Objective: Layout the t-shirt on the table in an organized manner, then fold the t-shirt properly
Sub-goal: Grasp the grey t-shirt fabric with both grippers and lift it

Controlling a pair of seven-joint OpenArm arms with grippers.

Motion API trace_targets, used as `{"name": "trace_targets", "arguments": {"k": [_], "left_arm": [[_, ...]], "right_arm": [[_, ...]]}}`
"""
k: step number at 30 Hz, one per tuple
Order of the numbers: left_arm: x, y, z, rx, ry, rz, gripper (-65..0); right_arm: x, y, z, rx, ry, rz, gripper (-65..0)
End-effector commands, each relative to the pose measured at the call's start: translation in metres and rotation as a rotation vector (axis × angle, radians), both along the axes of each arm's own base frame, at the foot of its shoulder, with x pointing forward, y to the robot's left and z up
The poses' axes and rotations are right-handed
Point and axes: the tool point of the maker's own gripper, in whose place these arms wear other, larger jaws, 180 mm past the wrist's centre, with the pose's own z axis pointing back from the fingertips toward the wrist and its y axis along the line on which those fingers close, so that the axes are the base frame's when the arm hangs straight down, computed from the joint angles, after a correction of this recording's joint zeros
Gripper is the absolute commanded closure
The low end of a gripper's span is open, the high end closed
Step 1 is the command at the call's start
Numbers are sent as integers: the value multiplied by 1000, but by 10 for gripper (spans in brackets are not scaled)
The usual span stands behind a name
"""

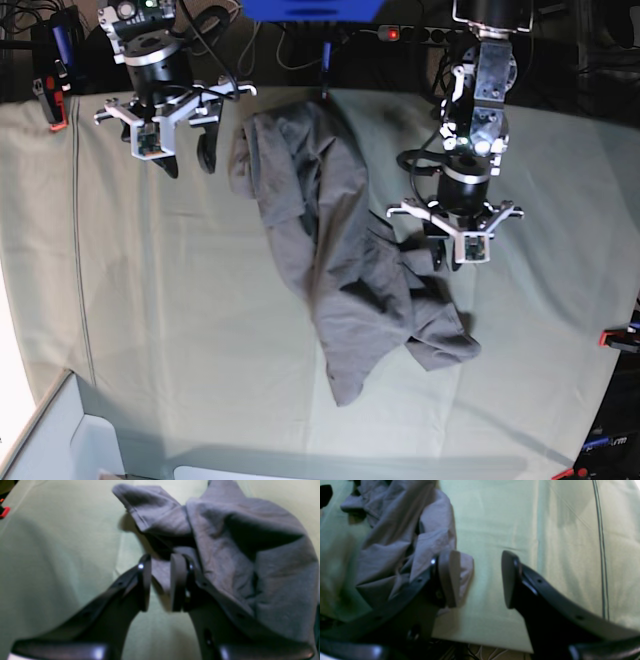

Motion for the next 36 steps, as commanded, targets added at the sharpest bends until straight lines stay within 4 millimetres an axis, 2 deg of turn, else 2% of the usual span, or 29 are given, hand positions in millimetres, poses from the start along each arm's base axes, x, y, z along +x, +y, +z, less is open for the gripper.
{"name": "trace_targets", "arguments": {"k": [1, 8, 16, 18, 20, 23, 24, 29, 32, 36], "left_arm": [[7, -3, 11, -6, -47, 3, -134], [5, -8, -7, -29, 0, 16, -134], [5, -7, -8, -27, 2, 16, -136], [6, -8, -7, -29, 0, 16, -162], [11, -8, -5, -29, -4, 16, -224], [9, -8, -17, -28, 25, 16, -328], [7, -8, -20, -28, 32, 16, -340], [8, -8, -21, -30, 34, 16, -340], [15, -8, -15, -30, 19, 16, -340], [16, -8, -28, -29, 54, 17, -340]], "right_arm": [[3, 1, 9, 2, -39, 5, -273], [3, 1, 9, 1, -41, 5, -273], [2, 0, 5, -4, -30, 8, -273], [2, 0, 5, -4, -30, 8, -273], [2, 0, 5, -4, -30, 8, -273], [2, 0, 5, -5, -30, 9, -273], [2, 0, 5, -5, -28, 9, -273], [2, -2, 5, -9, -29, 4, -273], [2, -2, 5, -9, -29, 4, -273], [3, -2, 5, -9, -30, 4, -273]]}}
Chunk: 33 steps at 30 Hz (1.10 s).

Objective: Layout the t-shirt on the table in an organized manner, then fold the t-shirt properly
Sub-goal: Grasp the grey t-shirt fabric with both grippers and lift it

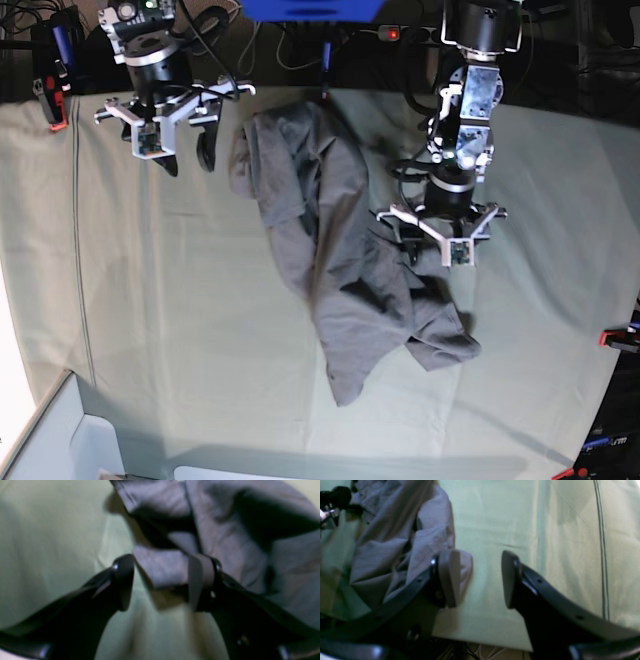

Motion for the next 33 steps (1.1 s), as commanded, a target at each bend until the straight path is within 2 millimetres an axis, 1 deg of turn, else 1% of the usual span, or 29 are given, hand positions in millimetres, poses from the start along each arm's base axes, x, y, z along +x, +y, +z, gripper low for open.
{"name": "trace_targets", "arguments": {"k": [1, 3, 5, 8, 9, 10, 11, 13, 14, 16, 17, 18, 19, 20, 21, 23, 25, 26, 28, 29, 32, 33], "left_arm": [[13, -1, 13, 1, -46, 0, -339], [11, 0, 0, 1, -13, 1, -339], [11, -1, -6, -2, 4, -1, -339], [12, -1, -7, -1, 9, -1, -335], [12, -1, -6, -1, 6, -1, -317], [12, -1, -6, -1, 6, -1, -277], [13, -1, -5, -1, 3, -1, -217], [13, 0, -5, 1, 3, 4, -83], [13, 1, -5, 2, 1, 4, -6], [13, 6, -5, 9, 1, 10, 0], [13, 10, -3, 9, -2, 24, -21], [14, 19, 3, 6, -20, 53, -7], [17, 33, 14, 6, -51, 92, 0], [10, 47, 18, 6, -58, 129, 0], [6, 63, 26, 12, -78, 169, -2], [0, 85, 37, 24, -105, 226, -2], [-7, 104, 43, 43, -119, 263, -1], [-11, 109, 44, 48, -120, 275, -1], [-16, 115, 44, 53, -117, 291, -1], [-18, 116, 42, 54, -112, 292, -1], [-30, 118, 33, 60, -85, 294, -1], [-35, 121, 30, 63, -76, 303, -1]], "right_arm": [[3, 0, 9, -3, -39, 5, -273], [3, 0, 9, -3, -39, 5, -273], [3, 0, 9, -3, -39, 5, -273], [3, -1, 9, -5, -39, 5, -273], [3, -1, 9, -5, -39, 5, -273], [3, -1, 9, -5, -39, 5, -273], [3, -1, 9, -5, -39, 5, -273], [3, -1, 9, -5, -39, 5, -273], [3, -1, 9, -5, -39, 5, -273], [3, -1, 9, -5, -40, 5, -273], [3, -1, 9, -5, -40, 5, -274], [3, -1, 9, -5, -40, 5, -275], [3, -1, 9, -4, -40, 6, -275], [4, 0, 10, -3, -42, 7, -277], [5, 2, 11, 0, -47, 11, -277], [10, 3, 11, 2, -55, 14, -282], [11, 15, 7, 20, -47, 40, -315], [11, 21, 5, 30, -44, 54, -334], [12, 36, 0, 52, -35, 85, -359], [14, 47, -2, 67, -34, 108, -364], [16, 80, -10, 105, -23, 188, -363], [17, 90, -12, 113, -21, 213, -363]]}}
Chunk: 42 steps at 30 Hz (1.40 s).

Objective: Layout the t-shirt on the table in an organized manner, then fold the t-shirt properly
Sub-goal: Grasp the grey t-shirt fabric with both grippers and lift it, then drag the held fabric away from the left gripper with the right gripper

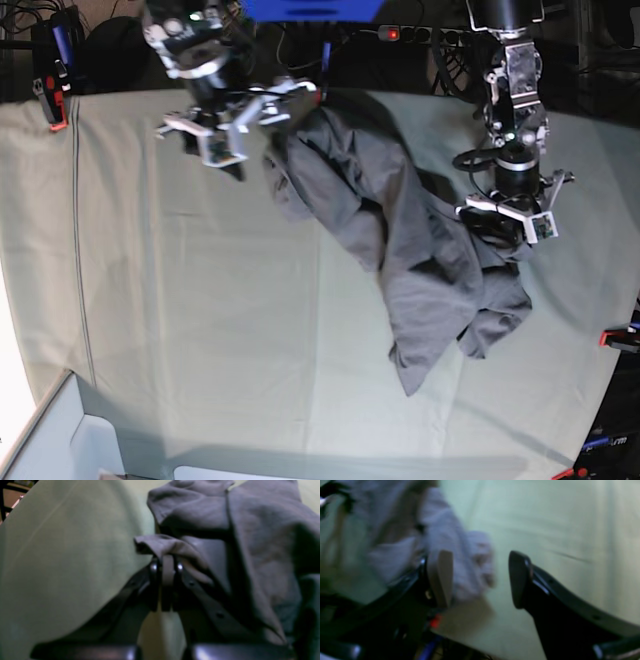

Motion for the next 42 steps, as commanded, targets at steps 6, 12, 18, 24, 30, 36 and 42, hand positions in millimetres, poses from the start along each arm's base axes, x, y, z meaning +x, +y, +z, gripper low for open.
{"name": "trace_targets", "arguments": {"k": [6, 12, 18, 24, 30, 36, 42], "left_arm": [[-17, 8, -4, 22, 10, 15, -1], [-38, 8, -17, 22, 57, 15, -1], [-49, 8, -24, 22, 87, 14, -1], [-61, 8, -30, 23, 111, 14, -1], [-61, 8, -30, 23, 111, 14, -1], [-61, 8, -30, 24, 109, 14, -1], [-59, 8, -29, 24, 104, 14, -1]], "right_arm": [[11, 45, -8, 30, -20, 118, -363], [20, 83, -6, 38, -50, 232, -363], [39, 87, -15, 0, -63, 260, -362], [64, 76, -22, -48, -77, 246, -361], [73, 63, -30, -70, -66, 217, -365], [72, 57, -61, -117, 5, 222, -365], [79, 56, -57, -119, -11, 221, -252]]}}
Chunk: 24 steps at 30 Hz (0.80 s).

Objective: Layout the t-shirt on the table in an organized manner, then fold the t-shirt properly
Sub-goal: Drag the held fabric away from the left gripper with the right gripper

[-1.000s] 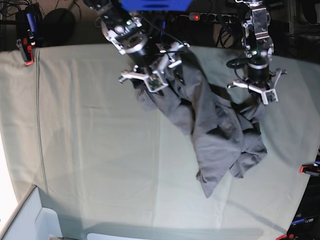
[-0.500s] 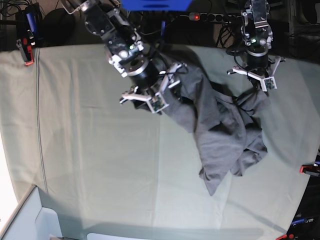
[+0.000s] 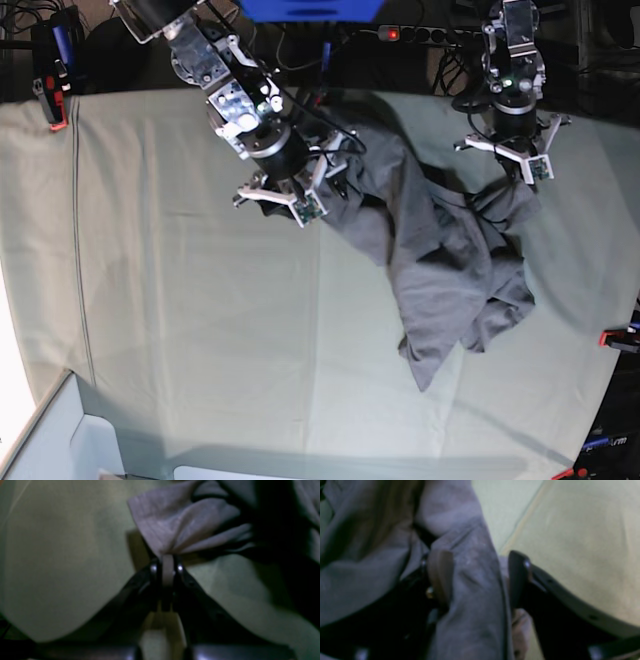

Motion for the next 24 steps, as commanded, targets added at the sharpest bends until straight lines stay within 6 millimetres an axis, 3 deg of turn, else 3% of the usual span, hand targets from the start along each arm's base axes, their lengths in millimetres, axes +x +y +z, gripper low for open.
{"name": "trace_targets", "arguments": {"k": [1, 3, 7, 13, 19, 24], "left_arm": [[8, 5, 12, 24, -43, -1, -1], [9, 5, 12, 24, -45, -1, -1], [8, 5, 12, 24, -43, -1, -1], [7, 5, 11, 25, -42, -1, -1], [2, 5, 13, 30, -41, -3, -1], [1, 6, 21, 40, -58, -7, -1]], "right_arm": [[8, 4, 14, 30, -46, -1, -177], [12, 2, 20, 36, -62, -9, -16], [23, -18, 42, 63, -112, -81, -4], [48, -107, 72, 37, -206, -307, 0], [79, -213, 134, 28, -378, -604, 0], [88, -281, 168, 37, -474, -809, 0]]}}
